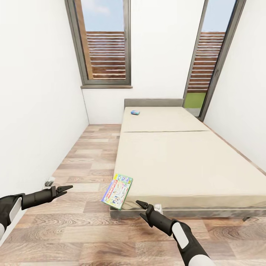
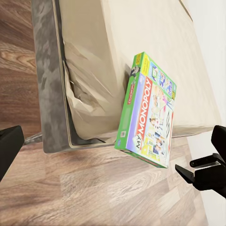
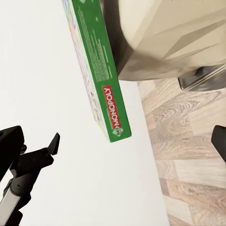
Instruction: Put all the toys in the child's room - the three board games (two on the bed and one on the table), the two jigsaw puzzles on the table, and the tennis ball on the table - inside the toy box on the table in the child's room.
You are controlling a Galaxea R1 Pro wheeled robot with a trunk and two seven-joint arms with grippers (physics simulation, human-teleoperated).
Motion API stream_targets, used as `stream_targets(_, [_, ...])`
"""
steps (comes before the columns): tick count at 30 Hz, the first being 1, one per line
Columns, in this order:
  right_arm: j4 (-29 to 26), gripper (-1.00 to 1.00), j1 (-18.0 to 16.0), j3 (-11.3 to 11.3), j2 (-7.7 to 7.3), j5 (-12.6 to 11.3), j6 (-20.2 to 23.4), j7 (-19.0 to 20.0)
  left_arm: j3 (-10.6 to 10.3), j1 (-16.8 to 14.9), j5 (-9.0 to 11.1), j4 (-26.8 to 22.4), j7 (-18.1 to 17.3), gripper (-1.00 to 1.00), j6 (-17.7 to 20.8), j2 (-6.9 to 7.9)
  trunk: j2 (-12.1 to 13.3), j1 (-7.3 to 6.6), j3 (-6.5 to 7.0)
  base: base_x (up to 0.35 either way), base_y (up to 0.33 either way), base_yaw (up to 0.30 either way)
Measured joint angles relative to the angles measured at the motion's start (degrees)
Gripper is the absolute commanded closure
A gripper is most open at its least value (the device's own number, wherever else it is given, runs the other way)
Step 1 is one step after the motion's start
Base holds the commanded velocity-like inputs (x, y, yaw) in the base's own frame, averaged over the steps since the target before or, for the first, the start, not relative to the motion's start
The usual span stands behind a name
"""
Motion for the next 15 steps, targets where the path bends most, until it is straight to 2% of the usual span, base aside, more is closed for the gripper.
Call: stream_targets(15, [0.0, -1.00, 0.0, 0.0, 0.00, 0.0, 0.0, 0.0, 0.0, 0.0, 0.0, 0.0, 0.0, -1.00, 0.0, 0.00, 0.0, 0.00, 0.00, 0.000, 0.000, 0.000])
